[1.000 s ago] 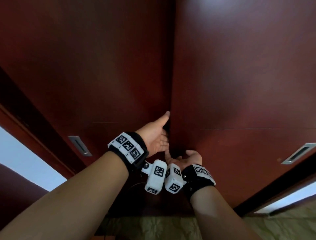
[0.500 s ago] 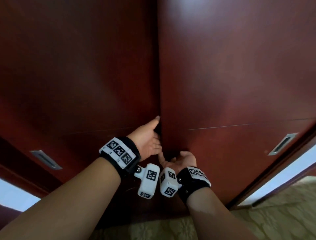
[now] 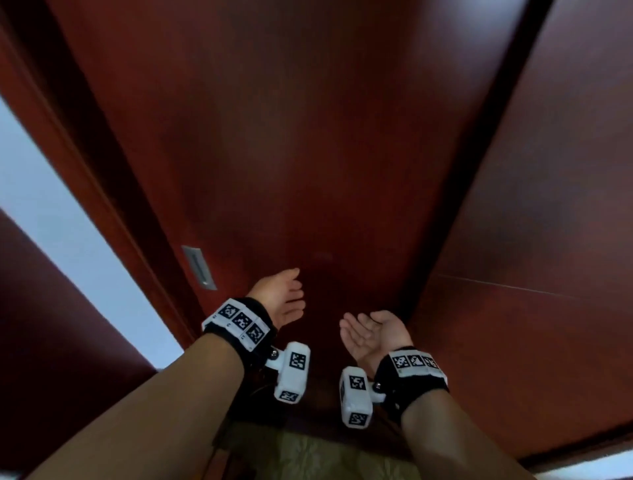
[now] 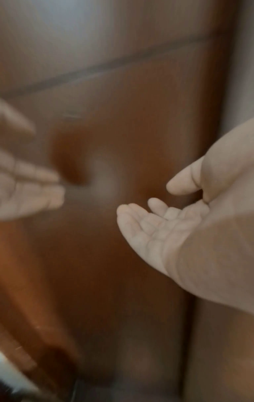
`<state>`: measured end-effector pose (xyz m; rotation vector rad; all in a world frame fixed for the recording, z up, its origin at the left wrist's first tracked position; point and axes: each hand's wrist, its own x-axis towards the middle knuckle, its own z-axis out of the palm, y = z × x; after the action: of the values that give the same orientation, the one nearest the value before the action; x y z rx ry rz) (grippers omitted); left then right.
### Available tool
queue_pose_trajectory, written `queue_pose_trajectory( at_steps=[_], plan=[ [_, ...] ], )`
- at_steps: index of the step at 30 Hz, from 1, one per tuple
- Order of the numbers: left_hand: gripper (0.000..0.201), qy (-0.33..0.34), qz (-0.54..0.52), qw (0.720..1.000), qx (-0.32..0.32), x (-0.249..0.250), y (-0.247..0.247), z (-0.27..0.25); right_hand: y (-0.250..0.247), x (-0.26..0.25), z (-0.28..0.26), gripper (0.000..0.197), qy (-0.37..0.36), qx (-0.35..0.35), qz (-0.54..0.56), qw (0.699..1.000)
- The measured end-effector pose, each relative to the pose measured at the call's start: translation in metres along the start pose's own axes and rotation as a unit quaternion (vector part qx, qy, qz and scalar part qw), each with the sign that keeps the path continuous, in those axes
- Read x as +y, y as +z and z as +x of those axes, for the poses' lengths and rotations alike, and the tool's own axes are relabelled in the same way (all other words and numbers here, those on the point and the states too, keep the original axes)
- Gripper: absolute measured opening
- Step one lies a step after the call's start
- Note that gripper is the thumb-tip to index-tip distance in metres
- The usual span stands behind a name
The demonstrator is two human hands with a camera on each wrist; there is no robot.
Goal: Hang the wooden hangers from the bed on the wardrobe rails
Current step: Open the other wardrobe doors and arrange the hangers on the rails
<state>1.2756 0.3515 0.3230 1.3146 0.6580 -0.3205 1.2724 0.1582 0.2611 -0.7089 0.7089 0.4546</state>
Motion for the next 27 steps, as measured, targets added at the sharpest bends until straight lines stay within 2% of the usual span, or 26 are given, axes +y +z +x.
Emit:
queue_pose_trajectory(
  at_steps=[4, 9, 13, 15, 18, 22, 27],
  plan=[
    [0.044, -0.001, -0.037, 0.997, 0.074, 0.005, -0.087, 0.005, 0.06, 0.041, 0.004, 0.037, 0.017, -0.047, -0.048, 0.998],
    [0.029, 0.006, -0.069, 0.99, 0.125, -0.001, -0.173, -0.002, 0.12, 0.1, 0.017, 0.036, 0.049, -0.07, -0.036, 0.996],
    [0.023, -0.01, -0.084, 0.986, 0.147, -0.018, -0.23, -0.01, 0.164, 0.146, 0.031, 0.022, 0.08, -0.074, 0.013, 0.994],
    [0.022, -0.016, -0.092, 0.984, 0.152, -0.027, -0.253, -0.013, 0.187, 0.164, 0.041, 0.01, 0.099, -0.085, 0.031, 0.991],
    [0.026, -0.017, -0.093, 0.982, 0.166, -0.034, -0.281, -0.018, 0.218, 0.186, 0.058, 0.004, 0.115, -0.089, 0.067, 0.987],
    [0.032, -0.016, -0.096, 0.982, 0.162, -0.037, -0.303, -0.021, 0.248, 0.201, 0.072, 0.028, 0.119, -0.073, 0.156, 0.978],
    [0.033, -0.021, -0.103, 0.983, 0.147, -0.044, -0.314, -0.021, 0.259, 0.202, 0.078, 0.032, 0.123, -0.051, 0.217, 0.967]
  ],
)
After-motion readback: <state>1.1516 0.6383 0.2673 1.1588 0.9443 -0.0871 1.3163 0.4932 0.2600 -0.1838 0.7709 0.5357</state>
